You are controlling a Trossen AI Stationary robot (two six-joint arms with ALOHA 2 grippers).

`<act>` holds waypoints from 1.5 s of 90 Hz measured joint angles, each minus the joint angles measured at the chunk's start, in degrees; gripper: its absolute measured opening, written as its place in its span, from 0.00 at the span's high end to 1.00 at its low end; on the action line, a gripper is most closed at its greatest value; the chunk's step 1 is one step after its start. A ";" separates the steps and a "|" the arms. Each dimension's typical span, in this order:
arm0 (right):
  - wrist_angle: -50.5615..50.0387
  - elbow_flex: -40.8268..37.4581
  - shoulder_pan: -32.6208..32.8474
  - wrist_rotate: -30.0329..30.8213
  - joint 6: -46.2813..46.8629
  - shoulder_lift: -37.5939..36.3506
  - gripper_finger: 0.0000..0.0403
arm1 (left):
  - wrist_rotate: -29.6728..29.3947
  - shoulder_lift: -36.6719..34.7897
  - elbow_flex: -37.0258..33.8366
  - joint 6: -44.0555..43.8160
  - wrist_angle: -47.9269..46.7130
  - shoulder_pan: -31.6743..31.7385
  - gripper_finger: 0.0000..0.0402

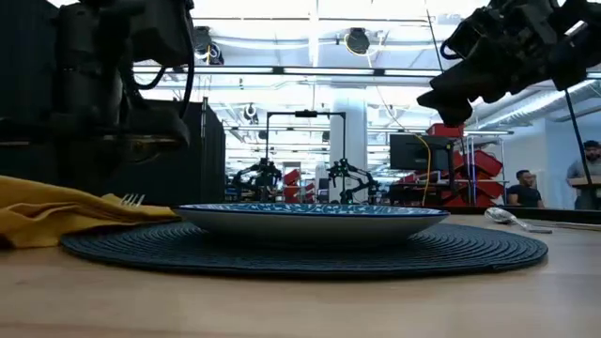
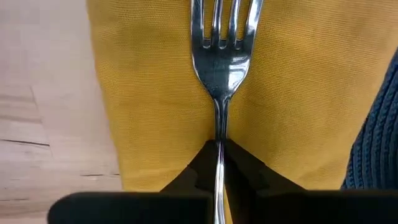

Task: Set table place
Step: Put the fork on the yellow table napkin

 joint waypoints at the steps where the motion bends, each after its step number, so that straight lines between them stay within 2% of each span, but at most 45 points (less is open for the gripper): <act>1: 0.01 0.00 0.00 0.00 -0.01 0.00 0.59 | 0.01 0.00 0.00 -0.01 -0.15 -0.15 1.00; 20: 1.59 0.00 0.00 0.00 0.03 0.00 0.59 | 0.42 0.04 -0.02 -1.26 -3.68 -2.92 1.00; 62: 2.31 0.00 0.00 0.00 1.04 -0.01 0.59 | -1.14 0.04 0.13 -2.84 -3.18 -2.86 0.99; 106: 2.22 0.00 0.00 0.00 0.66 0.00 0.59 | -2.41 0.24 1.64 0.45 -2.61 -2.77 0.75; 122: 2.19 0.00 0.00 0.00 0.66 0.00 0.59 | -1.86 -0.90 1.64 1.46 -3.09 -2.73 0.70; 135: 2.18 0.00 0.00 -0.01 0.65 0.00 0.59 | -1.91 -4.75 1.70 1.91 -4.92 -2.07 0.68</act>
